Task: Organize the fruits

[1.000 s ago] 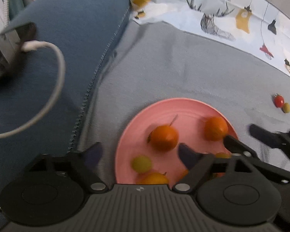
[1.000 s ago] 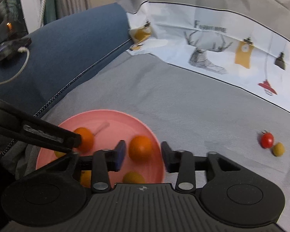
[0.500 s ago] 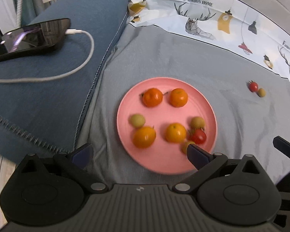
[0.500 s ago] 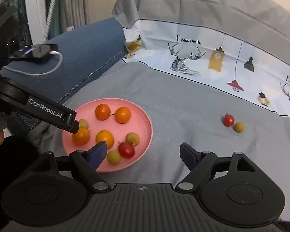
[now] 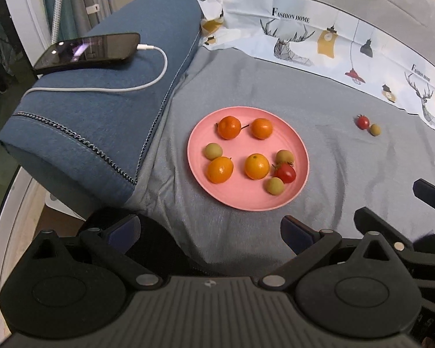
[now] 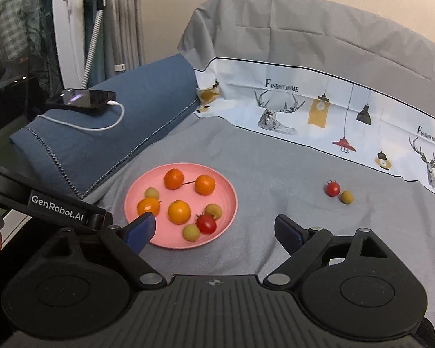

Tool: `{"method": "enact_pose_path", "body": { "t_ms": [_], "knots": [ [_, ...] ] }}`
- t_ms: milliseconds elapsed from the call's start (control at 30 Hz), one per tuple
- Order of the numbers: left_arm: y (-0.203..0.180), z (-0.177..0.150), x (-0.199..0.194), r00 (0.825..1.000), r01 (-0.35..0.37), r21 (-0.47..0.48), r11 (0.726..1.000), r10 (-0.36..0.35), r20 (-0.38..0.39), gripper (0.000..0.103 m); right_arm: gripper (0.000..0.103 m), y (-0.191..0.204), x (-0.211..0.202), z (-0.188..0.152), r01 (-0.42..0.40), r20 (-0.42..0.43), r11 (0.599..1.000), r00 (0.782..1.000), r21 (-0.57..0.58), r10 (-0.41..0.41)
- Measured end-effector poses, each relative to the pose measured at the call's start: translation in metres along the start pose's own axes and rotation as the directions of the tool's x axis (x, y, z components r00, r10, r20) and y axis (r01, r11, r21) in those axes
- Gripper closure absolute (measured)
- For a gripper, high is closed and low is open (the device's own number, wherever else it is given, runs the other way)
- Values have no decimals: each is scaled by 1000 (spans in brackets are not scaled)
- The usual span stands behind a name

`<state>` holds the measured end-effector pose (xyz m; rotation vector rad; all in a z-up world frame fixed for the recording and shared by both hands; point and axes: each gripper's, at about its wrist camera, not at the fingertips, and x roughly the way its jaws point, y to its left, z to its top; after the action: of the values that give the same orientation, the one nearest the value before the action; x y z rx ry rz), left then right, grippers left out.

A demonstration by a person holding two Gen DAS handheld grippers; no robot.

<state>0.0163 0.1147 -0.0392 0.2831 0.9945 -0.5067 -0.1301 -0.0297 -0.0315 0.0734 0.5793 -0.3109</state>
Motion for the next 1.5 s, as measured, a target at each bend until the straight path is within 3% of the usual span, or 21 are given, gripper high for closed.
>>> {"method": "enact_pose_path", "body": {
  "t_ms": [500,1067,1167,1367,1500],
  "knots": [
    [-11,-14,-25,999,-4,25,1000,2,45,0,12,-3,-29,-5,18,50,1000,999,22,-19],
    [-19,-9,-17,1000,-14,45,999,14,1,0,12,-14,-21,-10,18,44,997,999,75,-22],
    [-23,-6,-13,1000,-11,44,999,12,-19,0,6,-26,-12,-13,54,35,993,998,101,-58],
    [-43,10,4,998,-28,61,998,31,-57,0,5,-65,18,-29,109,-34,976,994,189,-104],
    [-66,30,25,995,-30,83,996,38,-93,0,5,-110,49,-36,201,-46,954,980,222,-196]
  ]
}}
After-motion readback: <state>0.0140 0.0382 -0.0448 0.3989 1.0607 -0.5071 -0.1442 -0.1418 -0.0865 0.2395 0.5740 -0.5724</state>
